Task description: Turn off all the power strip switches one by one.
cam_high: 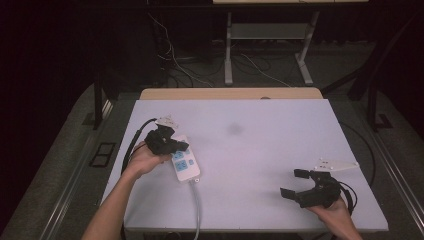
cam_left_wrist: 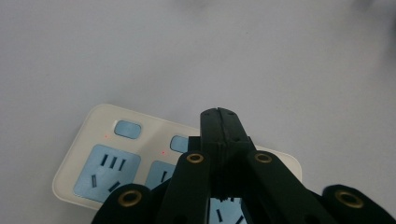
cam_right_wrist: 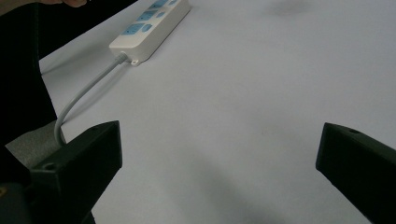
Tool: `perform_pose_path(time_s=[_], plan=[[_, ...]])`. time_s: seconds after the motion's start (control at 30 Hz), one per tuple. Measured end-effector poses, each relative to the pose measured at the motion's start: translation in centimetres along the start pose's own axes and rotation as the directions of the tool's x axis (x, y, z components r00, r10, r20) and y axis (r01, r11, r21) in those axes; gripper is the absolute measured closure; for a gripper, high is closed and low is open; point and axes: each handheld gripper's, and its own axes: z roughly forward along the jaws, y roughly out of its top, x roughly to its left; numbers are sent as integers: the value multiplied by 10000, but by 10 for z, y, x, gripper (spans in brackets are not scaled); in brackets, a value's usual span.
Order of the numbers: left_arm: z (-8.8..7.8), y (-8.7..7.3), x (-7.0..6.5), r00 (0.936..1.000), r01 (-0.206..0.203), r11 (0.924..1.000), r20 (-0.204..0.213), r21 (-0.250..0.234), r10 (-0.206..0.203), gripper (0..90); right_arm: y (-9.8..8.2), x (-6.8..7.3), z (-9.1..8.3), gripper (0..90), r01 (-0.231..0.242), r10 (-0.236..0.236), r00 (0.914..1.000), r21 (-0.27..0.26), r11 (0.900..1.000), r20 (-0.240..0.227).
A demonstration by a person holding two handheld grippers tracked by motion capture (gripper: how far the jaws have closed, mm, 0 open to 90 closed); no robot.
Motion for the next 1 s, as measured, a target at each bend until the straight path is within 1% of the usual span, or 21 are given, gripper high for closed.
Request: perform_pose_path(time_s=[0.33,0.5,0.67,0.83,1.0], plan=[[4,0,8,9999,153,9999,-52,61,-152,896,0,0,0,3,-20,20,10000,-1,10000,-11],[11,1,10,9998,189,9998,-4,106,-189,896,0,0,-1,3,-17,17,10000,-10,10000,-8],[17,0,12,9998,179,9995,-35,257,-178,896,0,-1,-1,3,-35,35,10000,-24,10000,-10],[20,-1,14,9998,180,9995,-63,270,-179,895,0,-1,-2,3,-37,37,10000,-24,10000,-8],[23,-2,16,9998,213,9990,-74,390,-210,895,0,-1,-2,3,-44,44,10000,-16,10000,-9]])
